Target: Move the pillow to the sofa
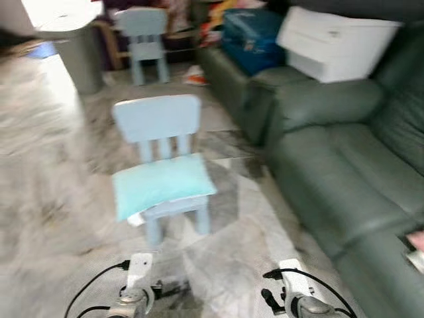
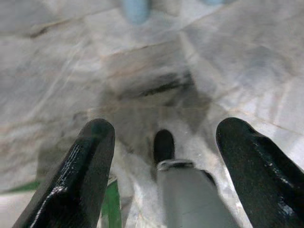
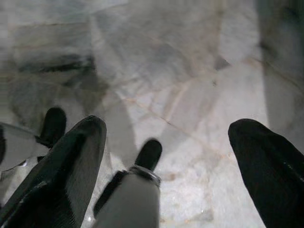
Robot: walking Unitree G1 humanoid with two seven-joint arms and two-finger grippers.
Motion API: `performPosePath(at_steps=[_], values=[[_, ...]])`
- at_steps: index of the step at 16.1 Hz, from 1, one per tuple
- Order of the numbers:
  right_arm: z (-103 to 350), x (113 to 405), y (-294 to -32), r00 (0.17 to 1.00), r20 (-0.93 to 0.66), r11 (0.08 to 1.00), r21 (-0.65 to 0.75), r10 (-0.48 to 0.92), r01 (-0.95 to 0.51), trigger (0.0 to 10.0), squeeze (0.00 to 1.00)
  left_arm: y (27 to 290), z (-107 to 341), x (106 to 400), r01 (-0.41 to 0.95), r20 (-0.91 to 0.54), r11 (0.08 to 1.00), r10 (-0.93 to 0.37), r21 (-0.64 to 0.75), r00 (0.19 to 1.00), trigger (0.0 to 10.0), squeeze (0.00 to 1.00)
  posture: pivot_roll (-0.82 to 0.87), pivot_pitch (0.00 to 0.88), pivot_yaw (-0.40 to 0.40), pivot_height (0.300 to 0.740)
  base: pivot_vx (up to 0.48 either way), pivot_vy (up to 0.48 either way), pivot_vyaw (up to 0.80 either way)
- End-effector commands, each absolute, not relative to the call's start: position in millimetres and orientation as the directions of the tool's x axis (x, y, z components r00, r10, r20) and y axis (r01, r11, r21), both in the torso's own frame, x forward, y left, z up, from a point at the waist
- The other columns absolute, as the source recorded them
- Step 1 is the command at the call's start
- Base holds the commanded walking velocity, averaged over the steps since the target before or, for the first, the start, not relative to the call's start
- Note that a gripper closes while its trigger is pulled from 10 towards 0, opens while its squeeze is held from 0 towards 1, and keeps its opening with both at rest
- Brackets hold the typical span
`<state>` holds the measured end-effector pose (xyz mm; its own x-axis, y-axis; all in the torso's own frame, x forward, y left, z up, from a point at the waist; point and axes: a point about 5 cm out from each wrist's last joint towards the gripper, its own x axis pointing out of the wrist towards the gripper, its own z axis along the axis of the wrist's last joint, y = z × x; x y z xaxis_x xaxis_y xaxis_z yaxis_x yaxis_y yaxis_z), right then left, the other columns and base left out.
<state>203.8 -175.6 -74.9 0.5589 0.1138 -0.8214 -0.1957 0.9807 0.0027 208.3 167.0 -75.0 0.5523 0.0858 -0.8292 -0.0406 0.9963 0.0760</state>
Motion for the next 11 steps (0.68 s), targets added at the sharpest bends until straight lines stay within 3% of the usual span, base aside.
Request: performPosePath(at_steps=[1,11], values=[[-74.3,204.5,-177.5,0.564,-0.819,0.983,0.004,0.107,-0.181,10.0,0.00,165.8,-76.4,206.1,-0.047,-0.836,0.997,0.082,0.067,0.543,10.0,0.00,-0.08,0.010,-0.023,0.740,0.000,0.000,0.80],[-74.1,204.9,-177.6,0.565,-0.818,0.984,0.005,0.107,-0.179,10.0,0.00,164.9,-76.2,206.4,-0.064,-0.834,0.997,0.072,0.045,0.547,10.0,0.00,-0.08,0.014,-0.024,0.740,0.000,0.000,0.80]])
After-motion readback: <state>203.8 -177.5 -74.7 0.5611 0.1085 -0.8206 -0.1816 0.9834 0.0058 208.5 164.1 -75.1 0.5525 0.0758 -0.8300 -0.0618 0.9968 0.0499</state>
